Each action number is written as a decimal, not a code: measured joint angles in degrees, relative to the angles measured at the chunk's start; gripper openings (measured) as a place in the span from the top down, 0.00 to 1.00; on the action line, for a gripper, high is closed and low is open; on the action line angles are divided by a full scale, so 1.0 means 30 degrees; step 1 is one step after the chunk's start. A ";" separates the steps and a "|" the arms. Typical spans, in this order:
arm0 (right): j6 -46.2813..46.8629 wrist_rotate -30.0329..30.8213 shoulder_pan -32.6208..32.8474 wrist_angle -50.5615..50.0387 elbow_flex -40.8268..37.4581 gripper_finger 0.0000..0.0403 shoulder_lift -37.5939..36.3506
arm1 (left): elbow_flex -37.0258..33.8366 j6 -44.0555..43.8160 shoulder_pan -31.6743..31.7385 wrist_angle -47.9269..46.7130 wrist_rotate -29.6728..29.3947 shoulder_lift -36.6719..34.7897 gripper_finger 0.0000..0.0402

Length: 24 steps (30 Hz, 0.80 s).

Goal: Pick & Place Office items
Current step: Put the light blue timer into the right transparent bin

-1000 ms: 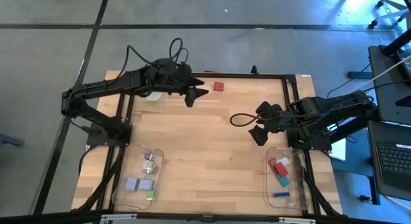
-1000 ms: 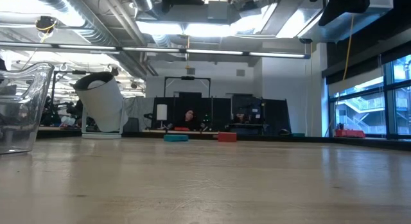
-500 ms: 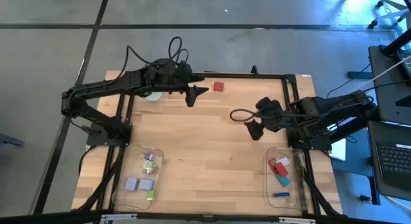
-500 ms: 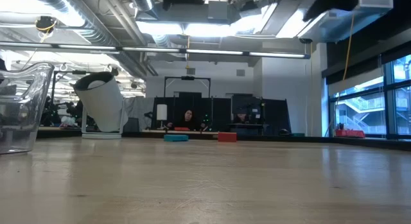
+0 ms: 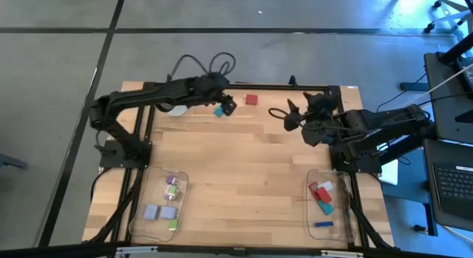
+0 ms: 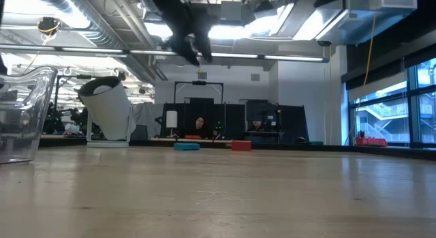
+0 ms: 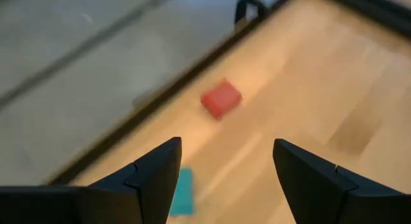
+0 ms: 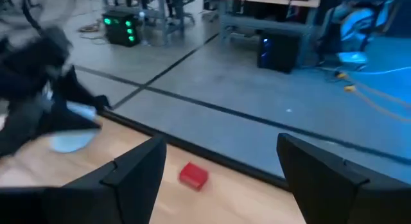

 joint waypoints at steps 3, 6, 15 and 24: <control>-0.0900 -0.0552 -0.0793 -0.0007 0.0000 0.26 0.0000 | 0.0000 -0.0584 0.0502 -0.0073 0.0762 0.1611 0.39; -0.1015 -0.2179 -0.1511 -0.0014 0.0000 0.26 0.0000 | 0.0000 -0.0894 0.1010 -0.0173 0.0925 0.3067 0.39; -0.1410 -0.6359 -0.3332 -0.0453 0.0000 0.26 0.0000 | 0.0000 -0.2158 0.2412 -0.0631 0.2213 0.6273 0.30; -0.2229 -0.7220 -0.4250 -0.0811 0.0000 0.26 0.0000 | 0.0000 -0.1224 0.3570 -0.0722 0.2459 0.8441 0.23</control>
